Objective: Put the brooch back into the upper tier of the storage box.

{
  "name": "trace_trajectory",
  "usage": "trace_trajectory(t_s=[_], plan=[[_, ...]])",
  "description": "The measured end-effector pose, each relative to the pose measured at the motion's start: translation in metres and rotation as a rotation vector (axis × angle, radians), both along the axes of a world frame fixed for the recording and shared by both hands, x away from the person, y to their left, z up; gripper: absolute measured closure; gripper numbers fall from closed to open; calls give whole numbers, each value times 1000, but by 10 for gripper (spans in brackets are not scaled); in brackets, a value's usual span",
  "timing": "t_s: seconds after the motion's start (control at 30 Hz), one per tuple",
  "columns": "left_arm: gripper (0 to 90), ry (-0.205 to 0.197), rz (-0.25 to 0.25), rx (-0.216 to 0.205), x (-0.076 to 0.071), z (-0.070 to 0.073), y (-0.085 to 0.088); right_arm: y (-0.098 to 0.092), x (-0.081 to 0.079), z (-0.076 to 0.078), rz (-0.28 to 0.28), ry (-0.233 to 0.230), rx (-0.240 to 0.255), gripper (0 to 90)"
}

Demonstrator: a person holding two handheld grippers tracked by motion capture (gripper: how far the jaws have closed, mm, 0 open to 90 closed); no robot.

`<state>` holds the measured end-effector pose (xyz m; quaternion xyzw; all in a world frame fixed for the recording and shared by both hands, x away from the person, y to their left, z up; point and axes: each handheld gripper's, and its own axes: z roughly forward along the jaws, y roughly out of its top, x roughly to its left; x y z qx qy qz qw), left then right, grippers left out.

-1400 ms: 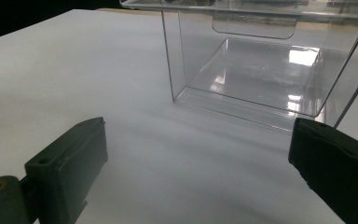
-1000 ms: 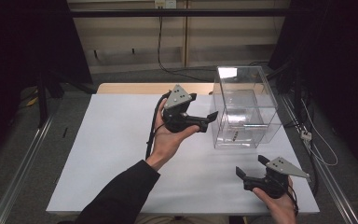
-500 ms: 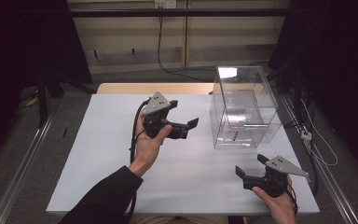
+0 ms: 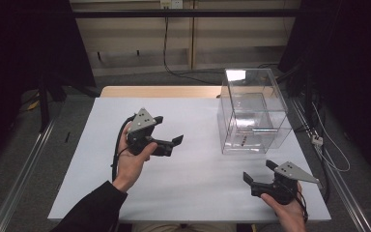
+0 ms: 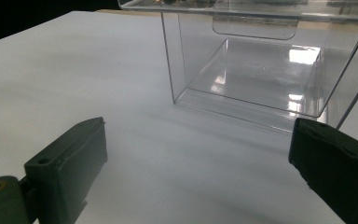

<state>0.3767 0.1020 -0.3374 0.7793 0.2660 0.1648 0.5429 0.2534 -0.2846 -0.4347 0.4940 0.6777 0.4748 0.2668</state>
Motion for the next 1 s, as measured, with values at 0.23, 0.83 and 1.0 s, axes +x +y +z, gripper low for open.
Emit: trace_trajectory(t_s=[0.23,0.83,1.0], plan=[[74,9,71,11,-3,-11,30,0,0,0,5,0,-2,43],[67,70,183,48,-31,-47,80,0,0,0,-1,-1,0,43],[64,61,181,92,-42,-56,89,0,0,0,-4,1,0,43]])
